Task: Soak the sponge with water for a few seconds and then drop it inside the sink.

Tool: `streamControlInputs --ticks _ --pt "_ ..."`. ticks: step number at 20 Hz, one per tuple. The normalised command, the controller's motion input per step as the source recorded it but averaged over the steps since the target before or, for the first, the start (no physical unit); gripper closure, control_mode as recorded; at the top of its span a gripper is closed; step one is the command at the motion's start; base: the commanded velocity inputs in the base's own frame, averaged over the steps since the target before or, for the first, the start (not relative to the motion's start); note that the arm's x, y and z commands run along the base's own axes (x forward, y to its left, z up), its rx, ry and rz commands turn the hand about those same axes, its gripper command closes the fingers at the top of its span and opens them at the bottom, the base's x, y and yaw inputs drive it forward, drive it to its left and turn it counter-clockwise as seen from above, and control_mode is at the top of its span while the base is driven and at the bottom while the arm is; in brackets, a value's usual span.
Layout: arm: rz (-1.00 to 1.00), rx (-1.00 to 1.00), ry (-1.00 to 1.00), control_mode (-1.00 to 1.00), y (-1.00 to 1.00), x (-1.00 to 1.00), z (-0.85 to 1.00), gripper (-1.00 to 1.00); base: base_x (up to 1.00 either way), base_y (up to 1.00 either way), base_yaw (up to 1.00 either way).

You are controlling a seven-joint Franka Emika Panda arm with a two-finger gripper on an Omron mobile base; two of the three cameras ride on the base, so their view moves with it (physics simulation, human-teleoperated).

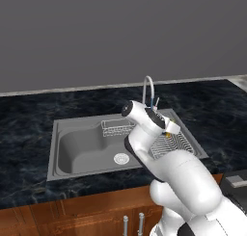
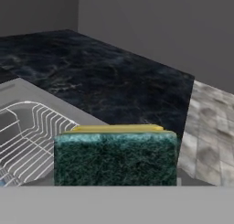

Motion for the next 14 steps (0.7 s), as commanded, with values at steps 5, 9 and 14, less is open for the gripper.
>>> streamControlInputs --ticks 5,9,14 --pt "0.0 0.0 0.01 -1.0 0.0 0.18 0.0 1.0 0.0 0.0 0.0" --pt "0.0 0.0 0.0 -1.0 0.0 0.24 0.0 1.0 0.0 0.0 0.0" --pt "0.0 0.0 0.0 -1.0 0.0 0.18 0.0 1.0 0.0 0.0 0.0"
